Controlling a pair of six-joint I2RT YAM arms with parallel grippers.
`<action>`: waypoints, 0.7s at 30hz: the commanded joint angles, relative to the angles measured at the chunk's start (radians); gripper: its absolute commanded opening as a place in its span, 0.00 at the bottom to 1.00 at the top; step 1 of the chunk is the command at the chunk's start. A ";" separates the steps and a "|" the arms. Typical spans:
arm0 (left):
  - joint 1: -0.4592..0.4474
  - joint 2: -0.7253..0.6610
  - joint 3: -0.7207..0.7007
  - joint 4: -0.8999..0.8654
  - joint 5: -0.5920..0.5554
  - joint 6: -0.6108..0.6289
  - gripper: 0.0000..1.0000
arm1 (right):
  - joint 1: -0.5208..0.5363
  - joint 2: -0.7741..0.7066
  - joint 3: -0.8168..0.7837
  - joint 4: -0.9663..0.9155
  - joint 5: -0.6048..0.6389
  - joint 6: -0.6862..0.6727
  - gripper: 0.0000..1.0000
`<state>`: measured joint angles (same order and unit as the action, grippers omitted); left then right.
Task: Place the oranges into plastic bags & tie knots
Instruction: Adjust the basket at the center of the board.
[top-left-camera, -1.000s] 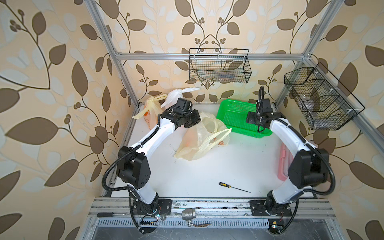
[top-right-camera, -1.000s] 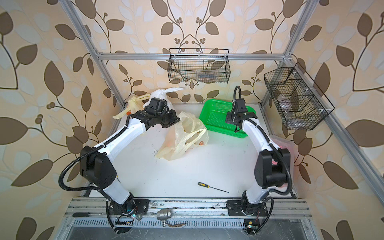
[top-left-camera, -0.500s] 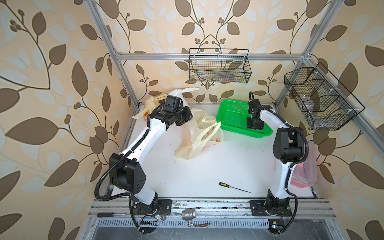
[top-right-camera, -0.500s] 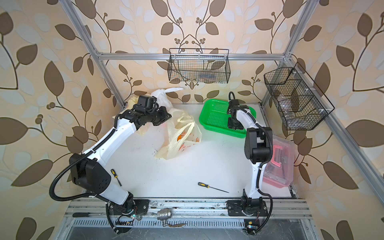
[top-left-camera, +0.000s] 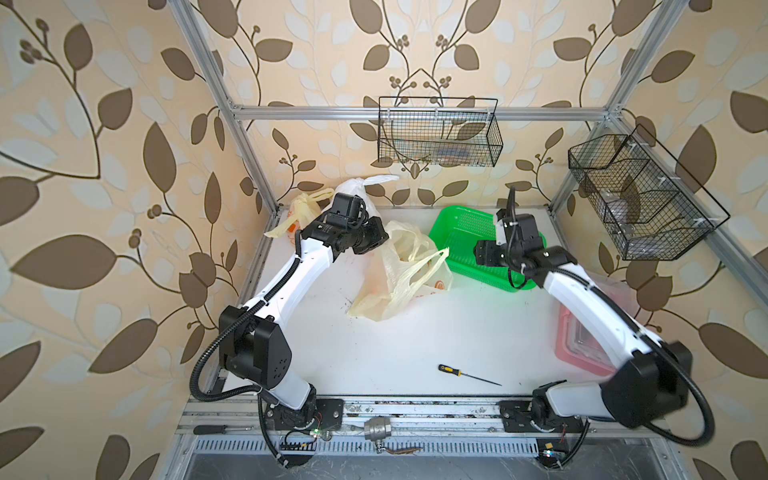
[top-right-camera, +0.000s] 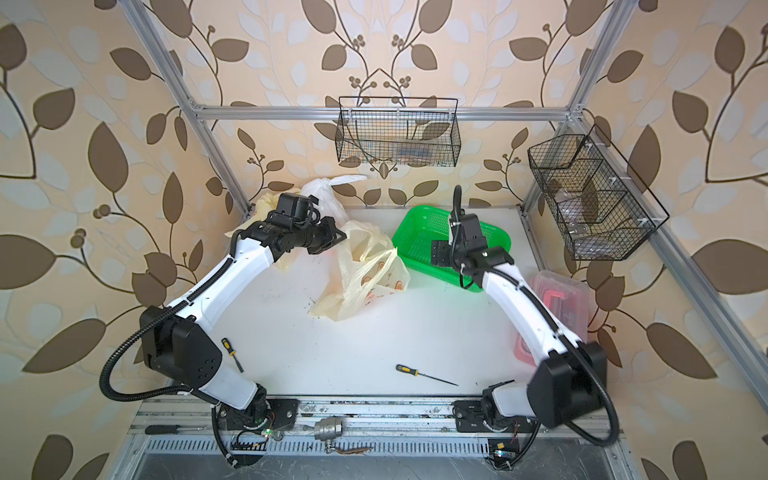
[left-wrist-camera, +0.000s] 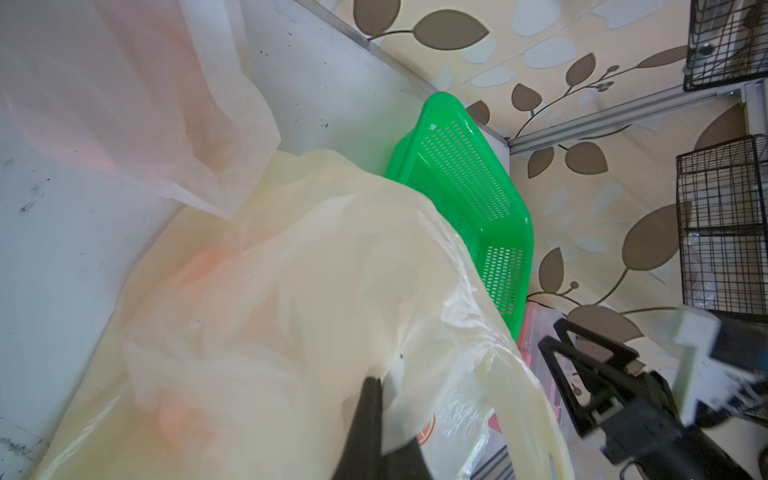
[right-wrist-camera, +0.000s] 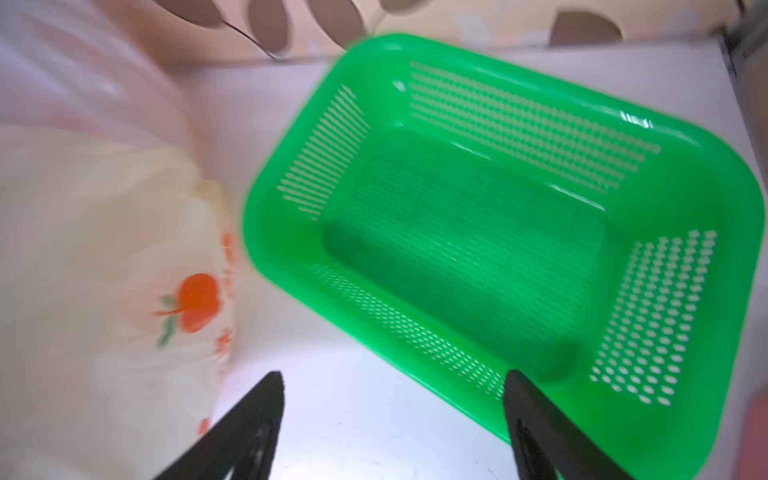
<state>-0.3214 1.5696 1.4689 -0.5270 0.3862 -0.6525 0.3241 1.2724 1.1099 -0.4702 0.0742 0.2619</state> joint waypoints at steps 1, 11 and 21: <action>-0.002 -0.040 -0.002 0.033 0.057 0.043 0.00 | 0.062 -0.111 -0.172 0.282 -0.133 -0.050 0.94; -0.002 -0.030 -0.003 0.045 0.067 0.043 0.00 | 0.110 -0.165 -0.192 0.331 -0.410 0.002 0.85; -0.002 -0.018 0.000 0.042 0.060 0.042 0.00 | -0.001 -0.304 -0.207 0.370 -0.697 0.082 0.80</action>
<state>-0.3210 1.5696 1.4662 -0.5037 0.4377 -0.6304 0.3279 0.9642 0.9016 -0.1215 -0.4412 0.3180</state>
